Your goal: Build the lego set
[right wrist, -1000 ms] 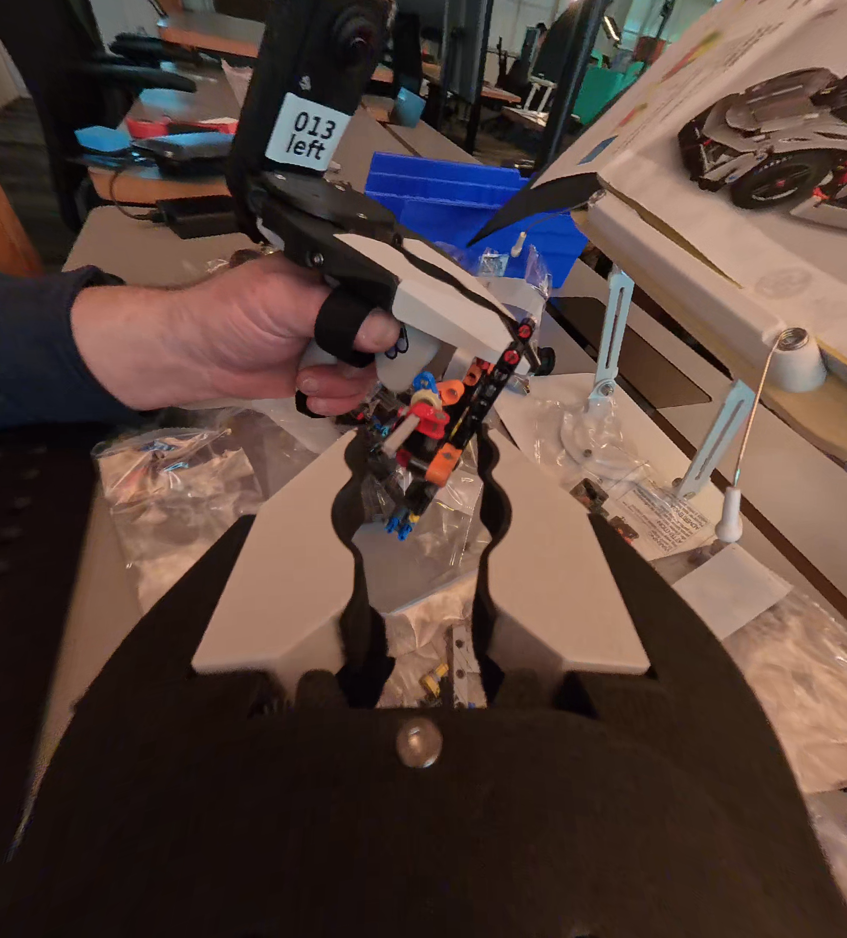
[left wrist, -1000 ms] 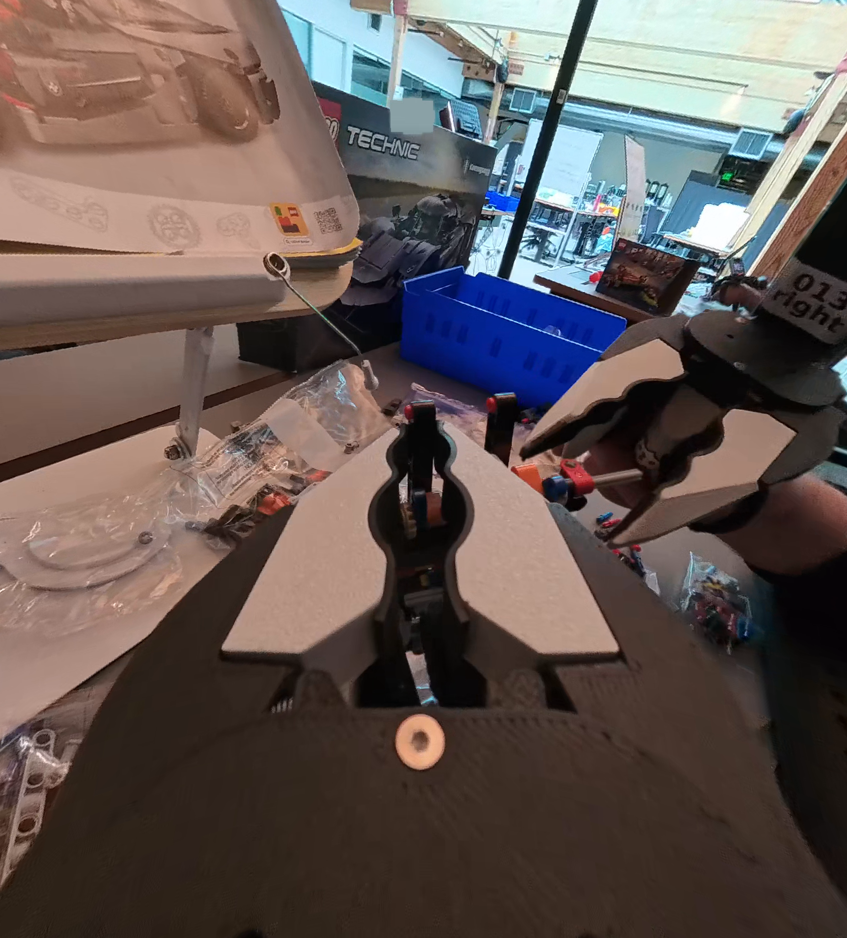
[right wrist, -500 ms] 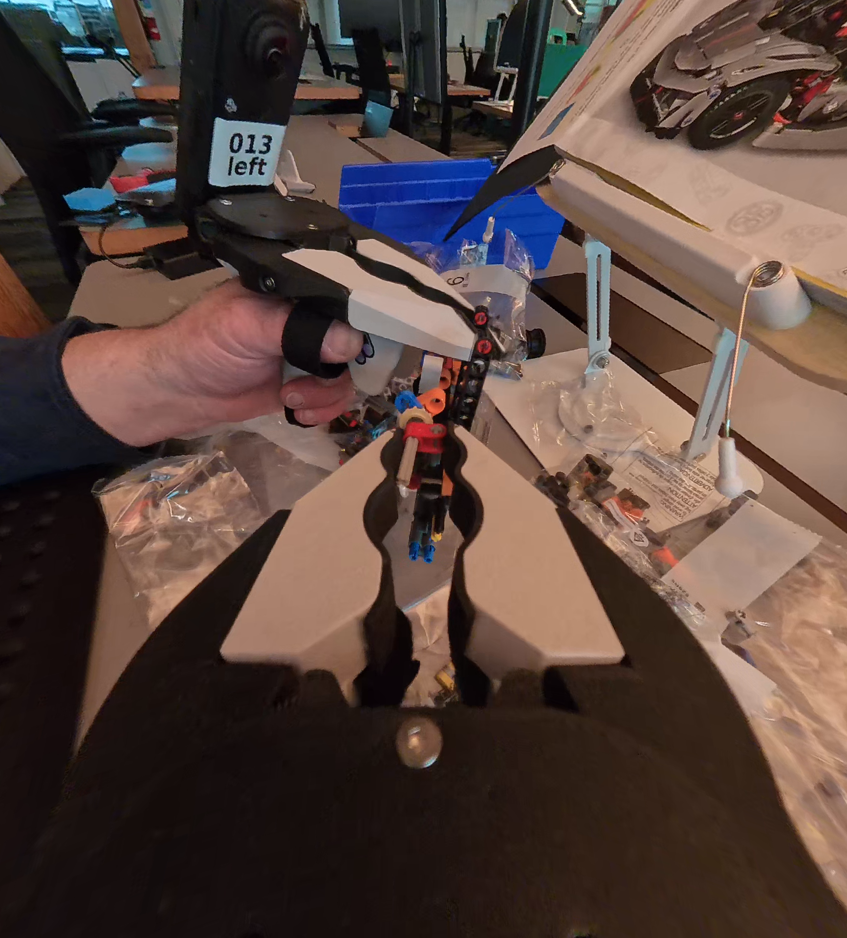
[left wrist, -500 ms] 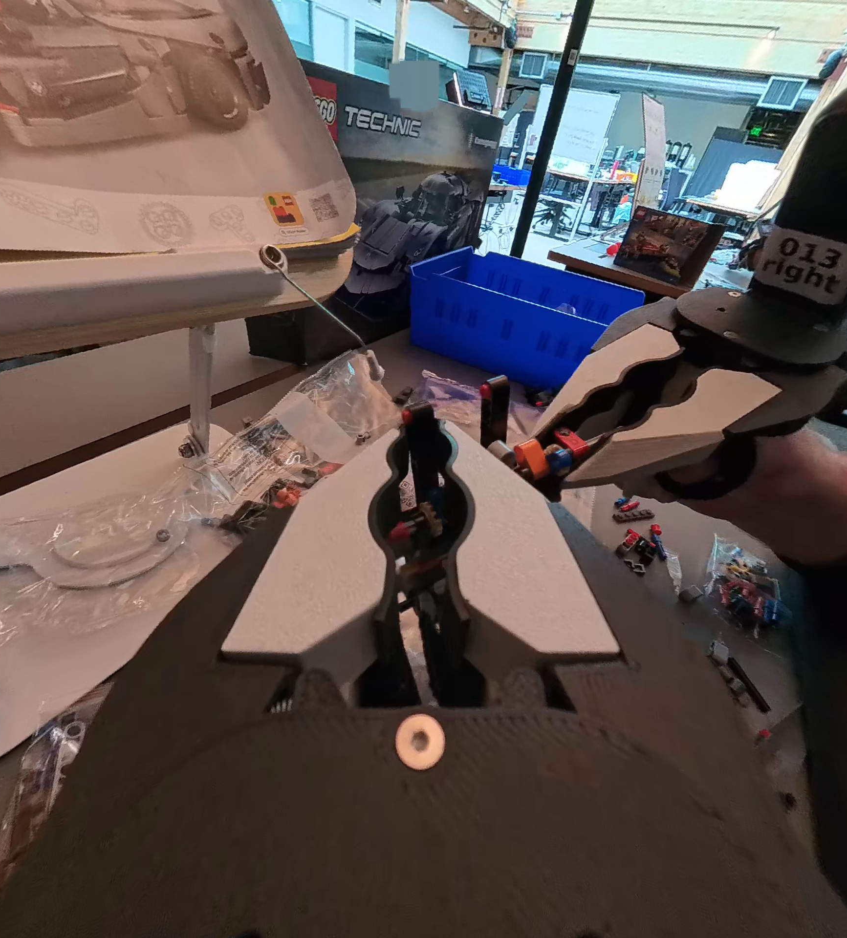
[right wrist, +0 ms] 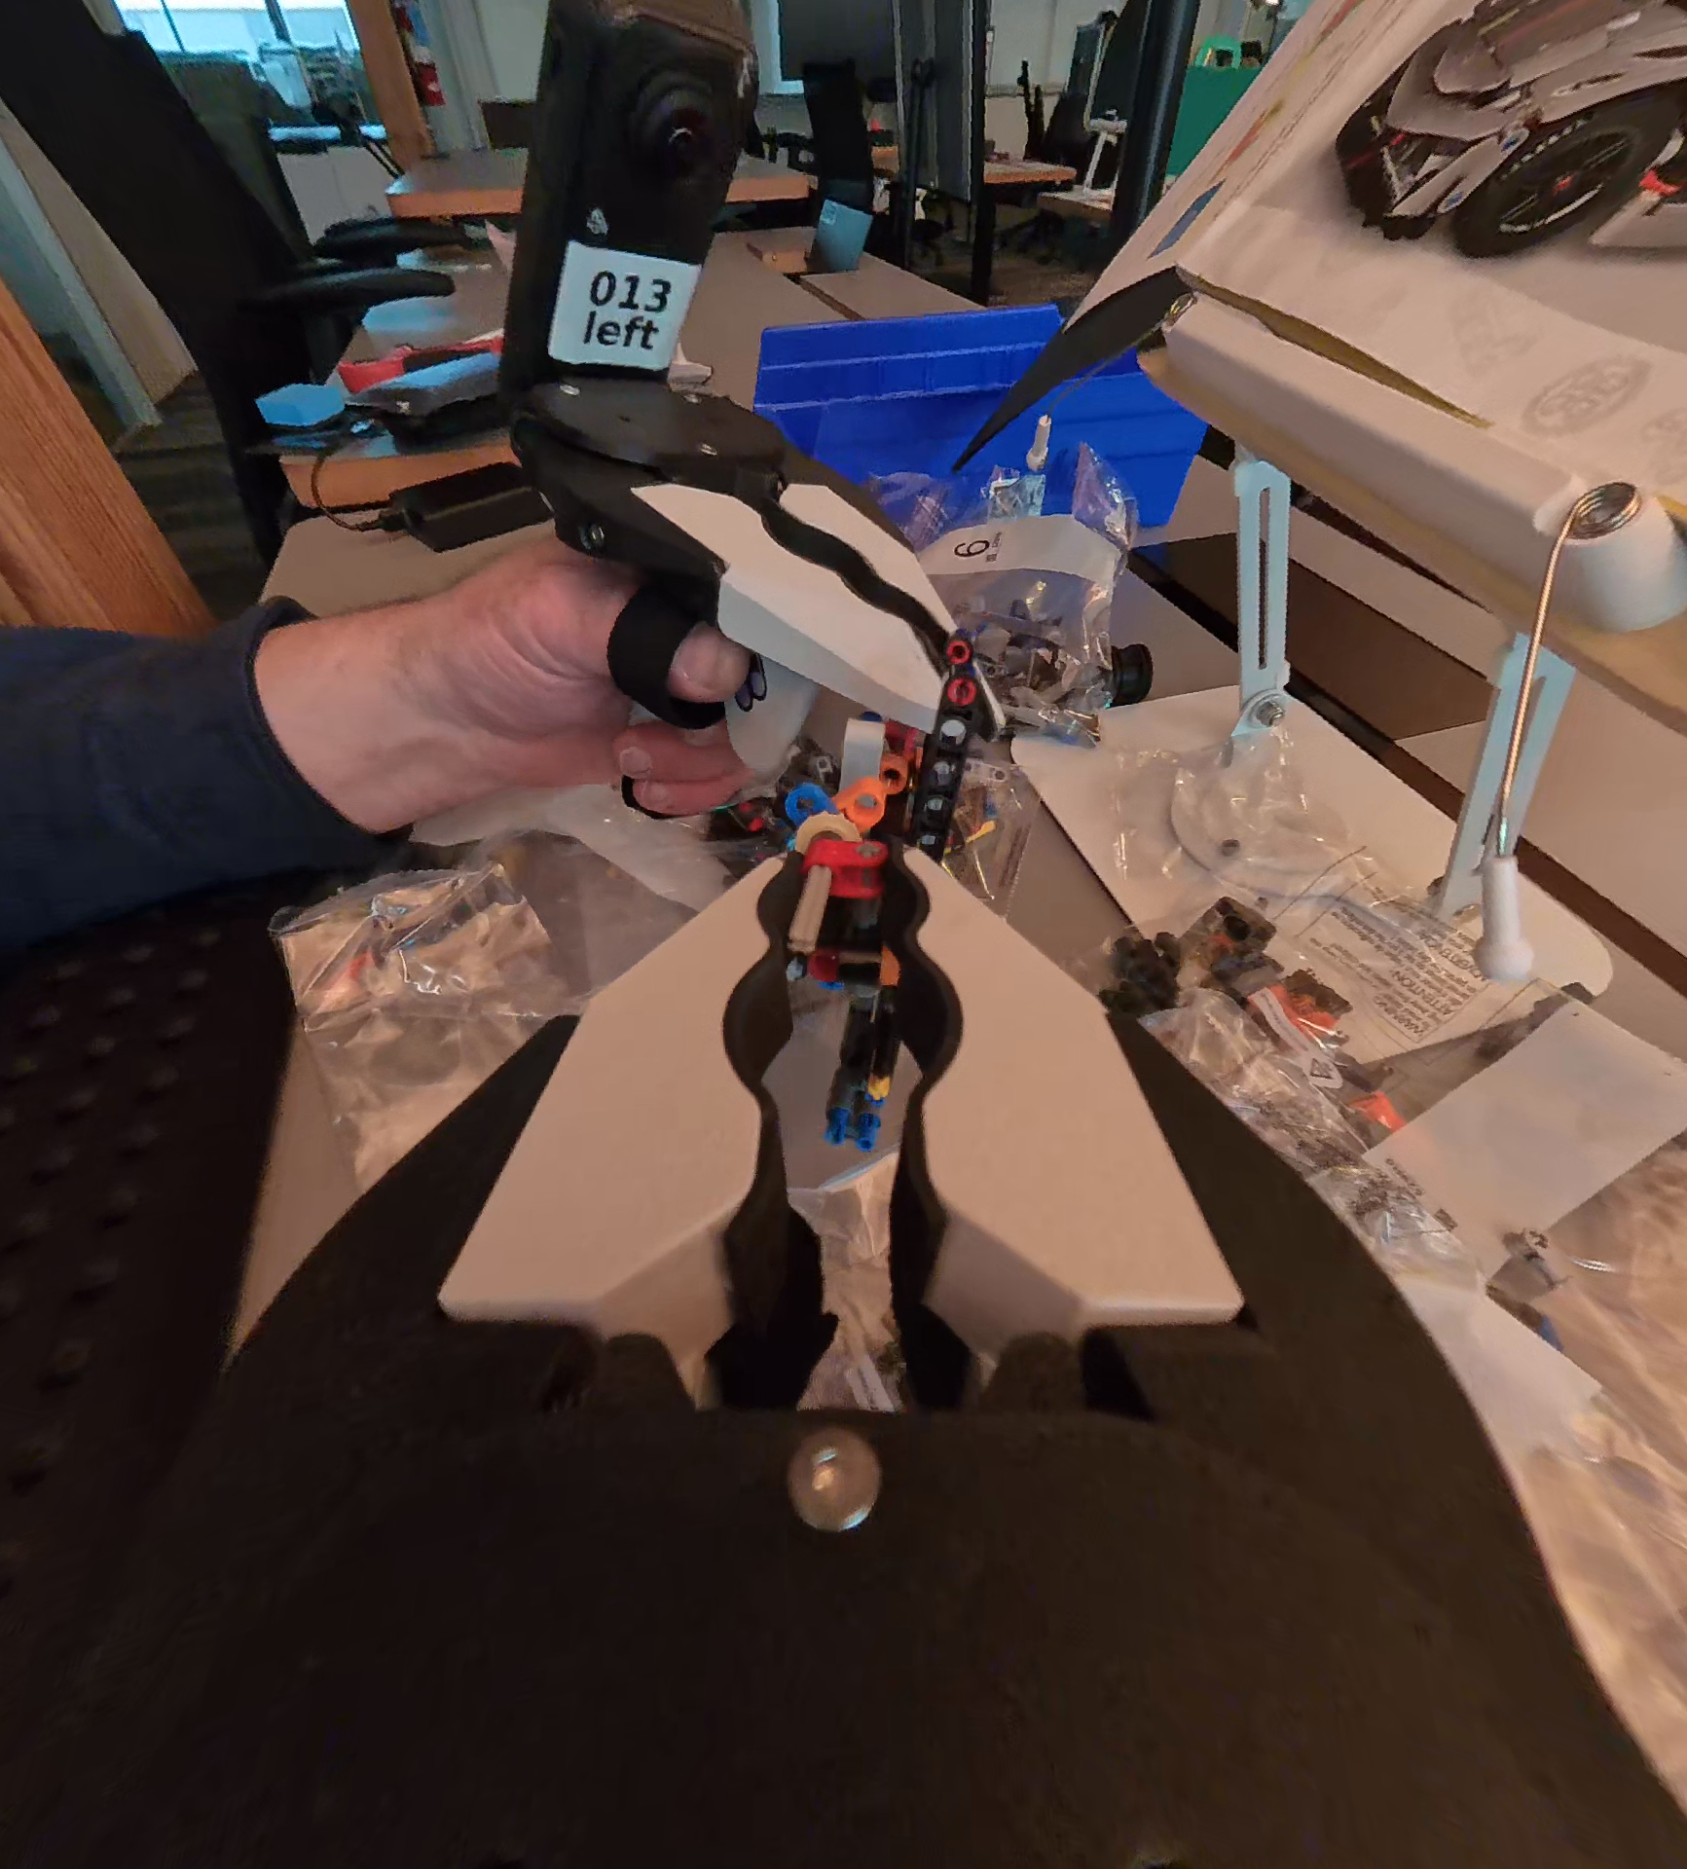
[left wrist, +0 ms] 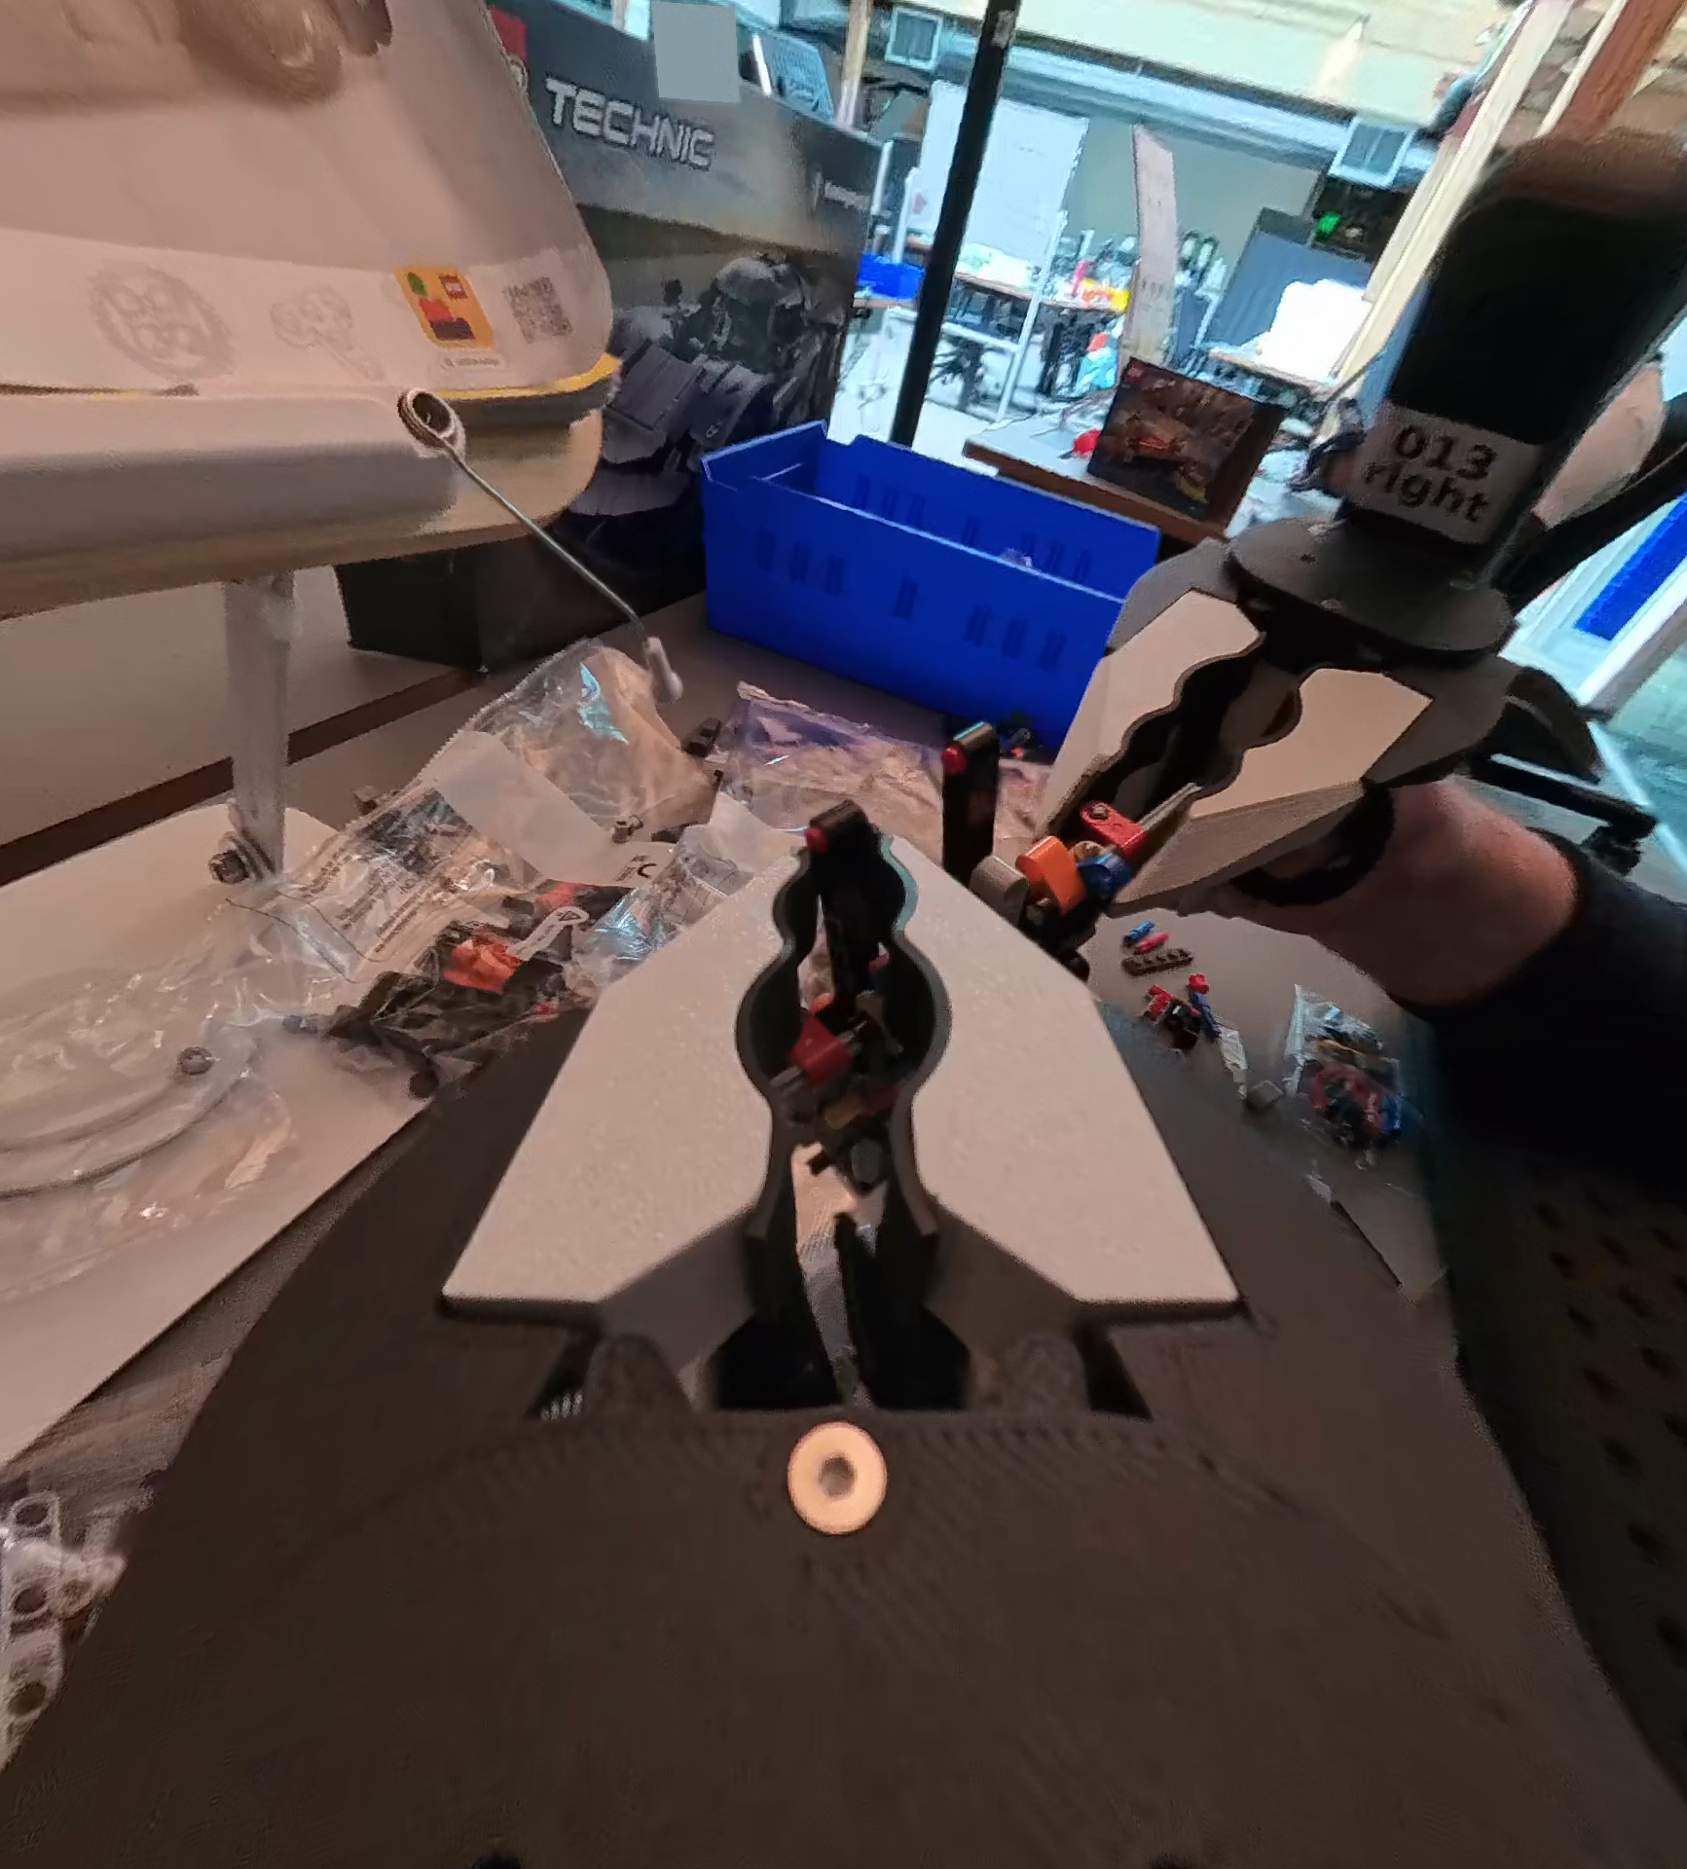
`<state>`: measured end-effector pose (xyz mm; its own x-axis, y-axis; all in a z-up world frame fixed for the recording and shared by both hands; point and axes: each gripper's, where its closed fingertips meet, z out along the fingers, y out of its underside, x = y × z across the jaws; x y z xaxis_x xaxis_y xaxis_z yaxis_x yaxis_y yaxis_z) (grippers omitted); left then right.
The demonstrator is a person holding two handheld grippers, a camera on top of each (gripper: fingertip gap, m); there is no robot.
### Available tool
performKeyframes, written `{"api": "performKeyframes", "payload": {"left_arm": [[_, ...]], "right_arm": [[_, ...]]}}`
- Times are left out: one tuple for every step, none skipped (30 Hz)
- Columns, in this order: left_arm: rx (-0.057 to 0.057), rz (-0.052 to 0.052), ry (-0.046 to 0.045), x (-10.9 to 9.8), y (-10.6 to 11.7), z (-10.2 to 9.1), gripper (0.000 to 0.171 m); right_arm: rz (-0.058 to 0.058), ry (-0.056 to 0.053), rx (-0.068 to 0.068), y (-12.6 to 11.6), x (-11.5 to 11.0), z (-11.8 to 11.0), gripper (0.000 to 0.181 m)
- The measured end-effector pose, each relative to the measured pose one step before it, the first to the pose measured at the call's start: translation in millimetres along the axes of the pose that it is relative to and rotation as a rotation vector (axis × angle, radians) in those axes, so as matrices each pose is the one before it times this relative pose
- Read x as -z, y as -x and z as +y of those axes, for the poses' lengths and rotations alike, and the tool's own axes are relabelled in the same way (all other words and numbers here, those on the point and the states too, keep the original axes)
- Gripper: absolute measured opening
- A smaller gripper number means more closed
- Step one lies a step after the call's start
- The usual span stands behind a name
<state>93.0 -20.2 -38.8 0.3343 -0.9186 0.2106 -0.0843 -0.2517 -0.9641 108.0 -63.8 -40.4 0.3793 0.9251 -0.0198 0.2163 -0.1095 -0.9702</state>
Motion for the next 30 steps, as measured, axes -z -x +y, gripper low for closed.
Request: {"api": "performKeyframes", "payload": {"left_arm": [[-0.0100, 0.0142, -0.01385, 0.93, -1.16, -0.93, 0.010], [-0.0213, 0.0082, -0.00530, 0.98, -1.47, -0.68, 0.010], [-0.0059, -0.0004, 0.00481, 1.34, -0.09, -0.31, 0.010], [-0.0071, 0.0024, -0.01395, 2.35, -0.54, -3.40, 0.012], [-0.0084, 0.0089, -0.02802, 3.16, -2.15, -6.09, 0.014], [-0.0119, 0.0097, -0.02208, 2.83, -2.65, -5.36, 0.016], [-0.0154, -0.0014, -0.00027, 2.00, -1.08, -1.76, 0.016], [-0.0211, 0.0028, 0.00271, 1.61, -1.74, -0.75, 0.015], [-0.0217, 0.0174, -0.00569, 1.18, -4.27, -1.68, 0.015], [-0.0188, 0.0290, -0.00297, 0.28, -6.39, -1.41, 0.015], [-0.0209, 0.0215, 0.00882, -0.96, -5.65, -0.03, 0.015], [-0.0267, 0.0041, 0.01273, -1.56, -3.49, 0.86, 0.016], [-0.0268, -0.0063, 0.03062, -2.37, -1.55, 4.17, 0.016], [-0.0314, -0.0052, 0.05966, -3.30, -1.49, 8.90, 0.016], [-0.0263, 0.0000, 0.05795, -3.82, -1.98, 9.36, 0.015], [-0.0065, 0.0172, 0.03180, -3.70, -3.65, 5.98, 0.015], [0.0121, 0.0162, 0.02052, -3.14, -2.33, 4.41, 0.016], [0.0081, 0.0052, 0.01786, -2.15, -0.09, 3.91, 0.016], [0.0029, 0.0038, 0.01094, -1.46, 0.22, 2.94, 0.014], [0.0114, 0.0094, 0.00804, -1.28, -0.46, 2.54, 0.014], [0.0102, 0.0076, 0.01162, -1.36, -0.36, 2.89, 0.012], [0.0020, -0.0018, 0.00902, -1.51, 0.66, 2.52, 0.010], [0.0051, 0.0061, 0.00575, -1.50, -0.64, 1.92, 0.010], [0.0071, 0.0103, 0.00884, -1.21, -0.94, 2.24, 0.010], [0.0011, 0.0088, 0.01426, -1.33, -0.96, 2.91, 0.009], [-0.0020, 0.0025, 0.00327, -0.67, -0.59, 0.97, 0.009], [-0.0018, 0.0032, 0.00315, -0.44, -0.69, 0.62, 0.009], [-0.0014, 0.0051, 0.00040, -0.26, -1.15, 0.17, 0.010], [-0.0010, 0.0034, -0.00114, 0.18, -0.56, 0.06, 0.009], [-0.0026, 0.0036, -0.00073, 0.00, -0.60, 0.14, 0.009]], "right_arm": [[-0.0049, -0.0088, -0.0125, -0.38, -0.68, -0.17, 0.012], [-0.0081, -0.0033, -0.0123, -0.11, -0.06, 0.32, 0.012], [-0.0051, 0.0027, -0.0133, -0.90, 1.00, 0.94, 0.012], [-0.0130, -0.0106, -0.0154, 0.06, 2.13, -1.21, 0.012], [-0.0054, -0.0129, -0.0149, -0.55, 2.02, -1.87, 0.012], [-0.0026, -0.0005, -0.0033, -0.61, 1.25, -0.12, 0.012], [0.0008, 0.0075, -0.0028, -0.90, 0.56, 1.15, 0.013], [-0.0004, 0.0140, 0.0021, -0.64, -0.20, 2.56, 0.012], [-0.0002, 0.0193, 0.0037, -0.56, -1.02, 3.74, 0.013], [0.0037, 0.0153, 0.0032, -0.84, -1.22, 2.98, 0.013], [0.0036, 0.0125, 0.0116, -0.05, -1.12, 2.14, 0.013], [-0.0018, 0.0100, 0.0152, 1.42, -1.02, 1.29, 0.013], [-0.0026, 0.0050, 0.0082, 1.36, -0.53, 0.13, 0.013], [0.0012, 0.0007, 0.0079, 0.74, -0.24, -0.43, 0.013], [-0.0001, 0.0028, 0.0116, 0.94, 0.01, -0.10, 0.013], [-0.0015, 0.0048, 0.0109, 0.83, -0.13, 0.26, 0.013], [0.0002, 0.0070, 0.0052, 0.28, -0.28, 1.07, 0.013], [0.0010, 0.0109, 0.0087, 0.25, -0.75, 1.89, 0.013], [0.0019, 0.0137, 0.0135, 0.29, -0.81, 2.28, 0.013], [0.0030, 0.0162, 0.0137, 0.02, -0.67, 2.57, 0.013], [0.0025, 0.0162, 0.0088, -0.21, -0.63, 2.66, 0.013], [0.0020, 0.0106, 0.0030, -0.13, -0.74, 1.86, 0.013], [0.0013, 0.0085, 0.0031, -0.16, -0.62, 1.88, 0.013], [0.0009, 0.0119, -0.0018, -0.48, -0.77, 2.31, 0.013], [-0.0014, 0.0103, -0.0094, -0.48, -0.84, 2.01, 0.013], [-0.0012, -0.0061, -0.0140, -0.57, -0.20, -0.52, 0.013], [-0.0081, -0.0013, -0.0217, -0.04, -0.09, 0.01, 0.013], [-0.0064, -0.0025, -0.0167, 0.03, 0.02, 0.00, 0.012], [0.0009, -0.0026, -0.0144, -1.01, 0.54, -0.03, 0.013], [-0.0042, -0.0033, -0.0183, -0.61, 0.20, 0.00, 0.012]]}}
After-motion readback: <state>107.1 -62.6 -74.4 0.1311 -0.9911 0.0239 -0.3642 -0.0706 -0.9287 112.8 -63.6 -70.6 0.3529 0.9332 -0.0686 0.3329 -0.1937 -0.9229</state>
